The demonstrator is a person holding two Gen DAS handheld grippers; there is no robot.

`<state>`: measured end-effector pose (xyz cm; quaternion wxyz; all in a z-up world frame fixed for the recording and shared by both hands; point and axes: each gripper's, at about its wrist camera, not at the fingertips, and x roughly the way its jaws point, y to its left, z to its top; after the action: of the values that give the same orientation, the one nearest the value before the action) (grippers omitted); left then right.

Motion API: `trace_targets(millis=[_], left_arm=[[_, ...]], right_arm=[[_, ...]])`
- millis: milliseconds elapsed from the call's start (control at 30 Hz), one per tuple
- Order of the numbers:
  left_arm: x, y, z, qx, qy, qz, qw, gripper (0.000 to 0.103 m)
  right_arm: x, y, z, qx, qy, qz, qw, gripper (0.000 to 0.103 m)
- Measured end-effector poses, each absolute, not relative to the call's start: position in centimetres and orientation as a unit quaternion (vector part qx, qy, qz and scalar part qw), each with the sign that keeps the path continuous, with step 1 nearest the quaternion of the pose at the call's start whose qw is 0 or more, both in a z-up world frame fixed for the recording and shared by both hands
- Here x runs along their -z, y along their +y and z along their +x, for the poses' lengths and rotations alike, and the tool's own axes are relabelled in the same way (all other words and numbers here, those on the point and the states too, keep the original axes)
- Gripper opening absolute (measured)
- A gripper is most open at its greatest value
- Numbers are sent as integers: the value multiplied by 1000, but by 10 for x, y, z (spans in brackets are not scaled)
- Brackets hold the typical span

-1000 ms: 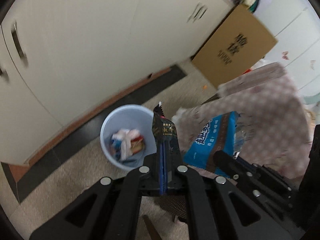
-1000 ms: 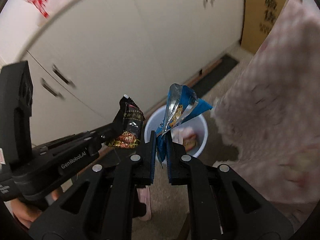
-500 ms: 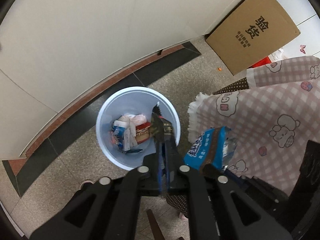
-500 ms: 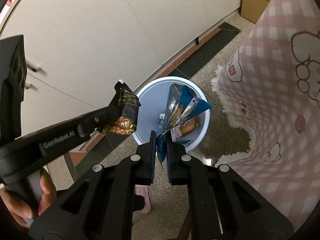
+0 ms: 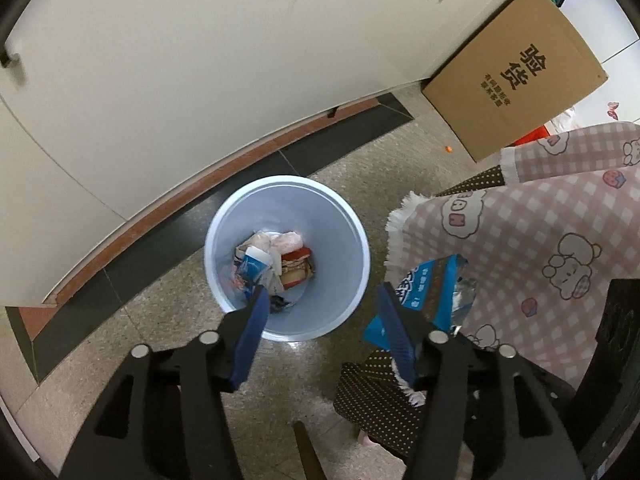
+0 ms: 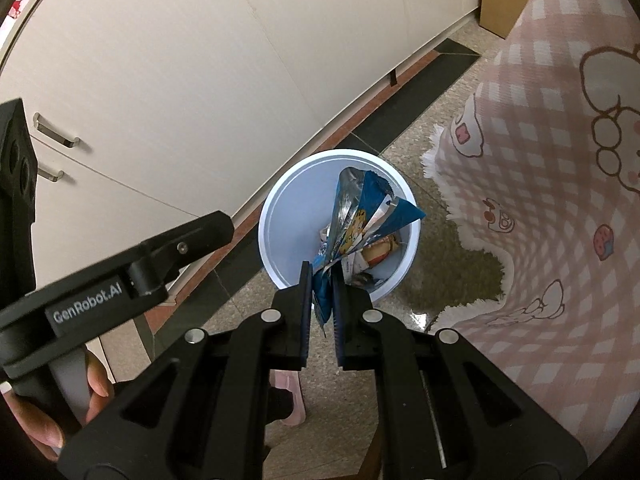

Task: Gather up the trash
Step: 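Carry both wrappers to the wastebasket and open both tools to drop them, then move both tools back over the table toward the beige stocking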

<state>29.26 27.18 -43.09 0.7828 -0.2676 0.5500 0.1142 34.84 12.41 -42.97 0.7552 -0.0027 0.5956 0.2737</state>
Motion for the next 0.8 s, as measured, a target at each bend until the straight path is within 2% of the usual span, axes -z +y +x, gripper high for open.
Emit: trace_targets(millis=[467,533,600,633,800], left_arm=[[440,302,266,-171,533,-307,770,61],[440,306,264,-177,530,-312,768,61],[439,309,263,-180,527,-318,768,61],[438,310,262,-180,525,-320,768,61],[430,309,261,-177,513,-325,774,61]], right_arm=[[433,149,359,-299,591,-15,750,10],[434,153,363,-301,587,-17,752,16],[432,154,365,-298,582,-17,757,43],[431,153,366,-295,576,-15,762,48],[423,148,368,-287,563,-11,775,48]])
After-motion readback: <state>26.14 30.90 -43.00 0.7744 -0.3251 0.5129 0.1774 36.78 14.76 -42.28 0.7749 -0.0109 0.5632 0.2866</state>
